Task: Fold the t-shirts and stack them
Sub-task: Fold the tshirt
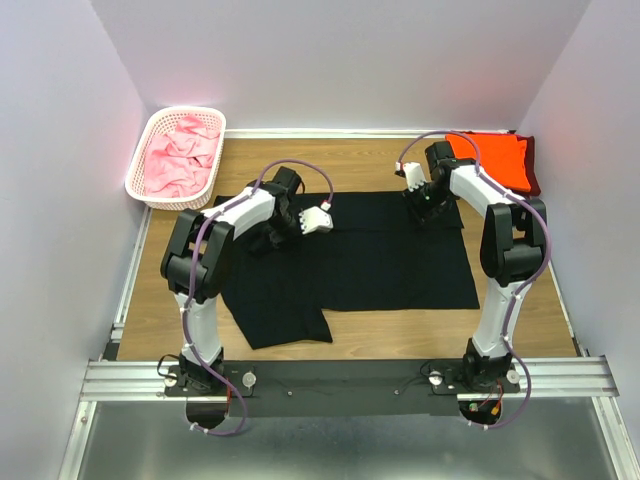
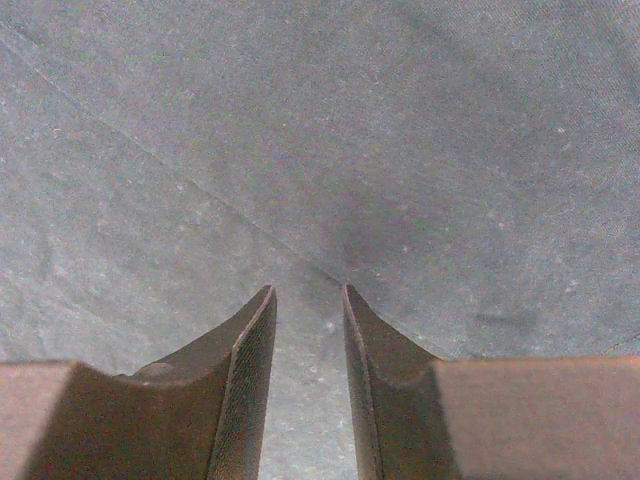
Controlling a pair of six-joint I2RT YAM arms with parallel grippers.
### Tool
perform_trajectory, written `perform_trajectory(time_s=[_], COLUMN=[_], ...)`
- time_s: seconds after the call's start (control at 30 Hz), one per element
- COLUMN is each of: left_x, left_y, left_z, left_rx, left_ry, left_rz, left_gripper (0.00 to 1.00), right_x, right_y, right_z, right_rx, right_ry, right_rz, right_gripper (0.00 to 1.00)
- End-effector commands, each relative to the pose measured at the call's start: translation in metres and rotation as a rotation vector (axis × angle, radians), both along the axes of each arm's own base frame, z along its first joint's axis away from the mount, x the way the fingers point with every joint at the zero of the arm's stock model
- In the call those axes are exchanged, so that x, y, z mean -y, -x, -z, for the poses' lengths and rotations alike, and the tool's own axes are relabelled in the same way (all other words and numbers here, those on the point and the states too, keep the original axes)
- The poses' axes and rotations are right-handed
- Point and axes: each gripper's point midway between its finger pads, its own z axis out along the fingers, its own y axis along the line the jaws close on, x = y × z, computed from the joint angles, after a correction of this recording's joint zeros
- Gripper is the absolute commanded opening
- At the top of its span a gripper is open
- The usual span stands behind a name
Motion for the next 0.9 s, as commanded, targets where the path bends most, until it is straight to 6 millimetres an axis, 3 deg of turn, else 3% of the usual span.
perform_trajectory(time_s=[0.0, 0.2, 0.3, 0.37, 0.67, 0.87], left_x=[-0.002, -0.007, -0.008, -0.008, 0.014, 0.032], left_y=[-0.003, -0.009, -0.014, -0.015, 0.002, 0.031], left_z=[0.008, -0.011, -0.017, -0.022, -0.062, -0.065], left_rx=[-0.016, 0.000, 0.008, 0.010, -0.049, -0.146], left_ry=[0.004, 0.022, 0.028, 0.039, 0.152, 0.193], left_rz=[-0.003, -0.013, -0.019, -0.018, 0.014, 0.042], left_gripper=[0.25, 0.20, 0.05, 0.00, 0.00, 0.00], right_x=[0.004, 0.003, 0.002, 0.002, 0.002, 0.001], right_y=[0.003, 0.003, 0.003, 0.003, 0.003, 0.002], right_z=[-0.007, -0.009, -0.010, -0.011, -0.013, -0.014], right_rx=[0.017, 0.020, 0.021, 0.023, 0.028, 0.029], right_ry=[0.017, 0.013, 0.006, 0.006, 0.004, 0.002], right_rz=[-0.011, -0.010, -0.009, -0.008, -0.011, -0.010], right_gripper=[0.40, 0.39, 0.39, 0.39, 0.39, 0.39])
